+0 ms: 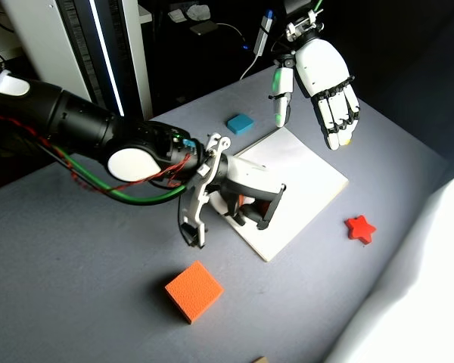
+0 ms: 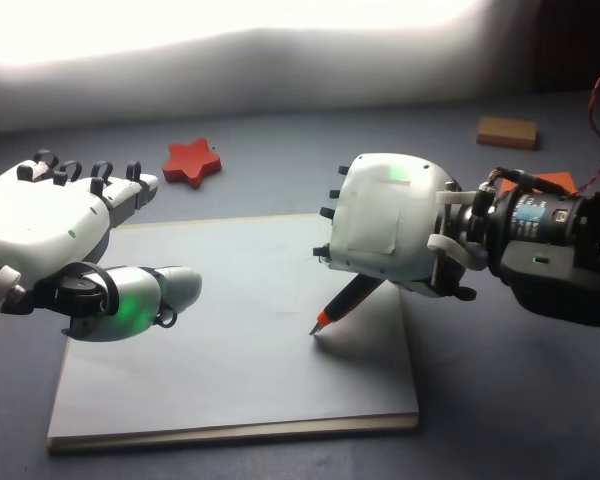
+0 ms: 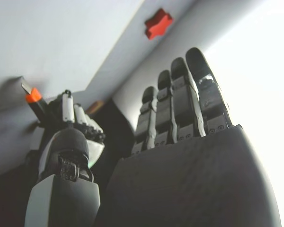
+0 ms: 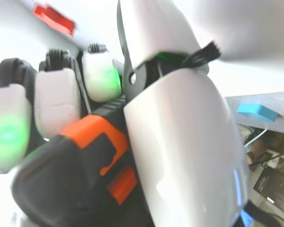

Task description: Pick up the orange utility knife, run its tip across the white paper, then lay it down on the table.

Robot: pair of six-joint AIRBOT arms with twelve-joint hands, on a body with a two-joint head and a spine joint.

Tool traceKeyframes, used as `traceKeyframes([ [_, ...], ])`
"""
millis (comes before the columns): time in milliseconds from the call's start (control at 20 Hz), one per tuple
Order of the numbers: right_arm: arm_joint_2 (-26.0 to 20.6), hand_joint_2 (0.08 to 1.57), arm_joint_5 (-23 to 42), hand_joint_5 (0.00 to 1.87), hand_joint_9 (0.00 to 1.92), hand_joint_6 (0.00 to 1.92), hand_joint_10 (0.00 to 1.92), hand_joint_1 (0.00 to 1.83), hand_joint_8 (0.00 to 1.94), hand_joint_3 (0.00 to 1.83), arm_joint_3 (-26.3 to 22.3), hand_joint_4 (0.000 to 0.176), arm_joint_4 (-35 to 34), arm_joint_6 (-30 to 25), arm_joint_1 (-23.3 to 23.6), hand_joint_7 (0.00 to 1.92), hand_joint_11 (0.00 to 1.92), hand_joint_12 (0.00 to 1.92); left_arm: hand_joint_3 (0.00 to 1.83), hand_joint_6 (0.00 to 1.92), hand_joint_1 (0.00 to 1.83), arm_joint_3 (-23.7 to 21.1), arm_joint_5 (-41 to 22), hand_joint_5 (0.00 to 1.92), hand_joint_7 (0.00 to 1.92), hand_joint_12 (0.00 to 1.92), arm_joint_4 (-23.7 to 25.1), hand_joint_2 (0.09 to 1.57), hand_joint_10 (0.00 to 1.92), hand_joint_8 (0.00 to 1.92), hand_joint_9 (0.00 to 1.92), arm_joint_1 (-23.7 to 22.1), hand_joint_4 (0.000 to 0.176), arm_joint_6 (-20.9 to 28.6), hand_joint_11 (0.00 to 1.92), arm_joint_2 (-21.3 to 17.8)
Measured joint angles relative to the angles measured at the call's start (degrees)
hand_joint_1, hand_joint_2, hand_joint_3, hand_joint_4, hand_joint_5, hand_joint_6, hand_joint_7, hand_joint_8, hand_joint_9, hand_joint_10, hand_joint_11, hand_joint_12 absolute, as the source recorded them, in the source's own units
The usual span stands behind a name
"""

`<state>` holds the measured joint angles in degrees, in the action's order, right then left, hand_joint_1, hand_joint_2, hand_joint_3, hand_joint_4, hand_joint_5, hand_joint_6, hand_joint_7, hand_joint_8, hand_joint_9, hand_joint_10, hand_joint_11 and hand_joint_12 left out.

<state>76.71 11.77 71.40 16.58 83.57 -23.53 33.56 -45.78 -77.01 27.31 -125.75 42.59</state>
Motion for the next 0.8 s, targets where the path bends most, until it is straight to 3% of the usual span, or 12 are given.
traceKeyframes([
  [550,-2.08,1.23,1.07,1.26,1.56,1.92,1.92,1.46,1.94,0.0,0.76,0.176,3.17,-3.34,0.0,1.46,1.62,1.92,0.0,0.0,0.0,0.0,-0.07,0.07,0.16,0.74,-0.09,1.25,0.01,0.0,0.21,0.0,0.051,0.07,0.0,0.07],
  [800,-7.58,1.22,3.19,1.24,1.55,1.92,1.92,1.46,1.94,0.0,-3.89,0.176,3.43,-15.21,0.09,1.45,1.6,1.92,0.0,0.0,0.0,-0.07,-0.11,0.08,0.17,0.79,-0.07,1.25,0.0,0.0,0.22,0.0,0.044,0.09,0.0,0.07],
])
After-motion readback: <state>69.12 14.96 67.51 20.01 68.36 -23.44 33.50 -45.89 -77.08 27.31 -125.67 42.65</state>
